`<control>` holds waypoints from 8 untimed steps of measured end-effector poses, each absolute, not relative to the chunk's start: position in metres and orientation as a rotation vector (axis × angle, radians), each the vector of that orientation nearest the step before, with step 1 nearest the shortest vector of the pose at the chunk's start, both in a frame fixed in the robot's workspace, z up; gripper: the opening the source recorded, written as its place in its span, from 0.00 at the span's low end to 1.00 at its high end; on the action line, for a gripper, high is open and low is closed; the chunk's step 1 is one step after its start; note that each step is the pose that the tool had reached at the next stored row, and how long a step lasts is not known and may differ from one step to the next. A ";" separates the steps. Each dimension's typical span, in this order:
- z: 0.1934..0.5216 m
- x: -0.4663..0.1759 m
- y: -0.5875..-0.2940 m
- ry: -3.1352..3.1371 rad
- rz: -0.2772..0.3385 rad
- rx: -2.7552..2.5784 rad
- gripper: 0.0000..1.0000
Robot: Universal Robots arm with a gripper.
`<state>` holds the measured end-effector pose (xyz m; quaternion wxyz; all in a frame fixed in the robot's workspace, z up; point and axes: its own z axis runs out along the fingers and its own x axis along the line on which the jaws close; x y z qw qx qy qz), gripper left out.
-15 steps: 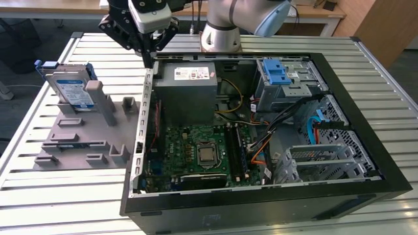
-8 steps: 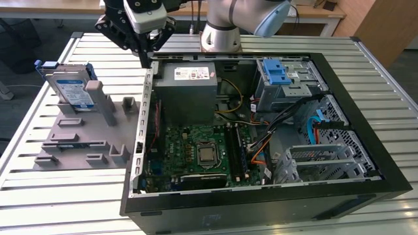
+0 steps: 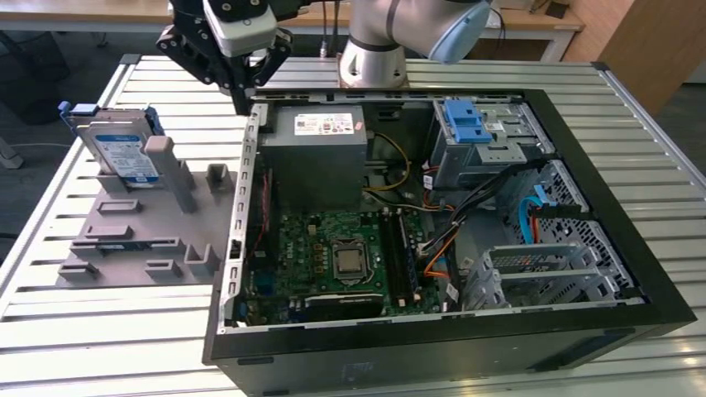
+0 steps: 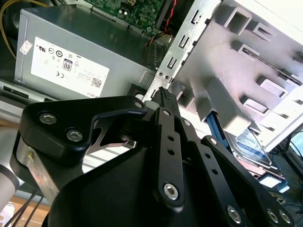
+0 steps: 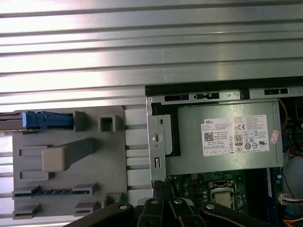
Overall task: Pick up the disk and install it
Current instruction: 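Reach for the disk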
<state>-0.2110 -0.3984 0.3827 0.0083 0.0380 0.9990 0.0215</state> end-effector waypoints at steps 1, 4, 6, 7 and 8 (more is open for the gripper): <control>0.383 -0.212 -0.398 3.122 0.067 0.119 0.11; 0.383 -0.214 -0.398 3.122 0.067 0.119 0.11; 0.382 -0.215 -0.398 3.122 0.067 0.119 0.11; 0.382 -0.215 -0.398 3.122 0.067 0.119 0.11; 0.382 -0.216 -0.398 3.122 0.067 0.119 0.11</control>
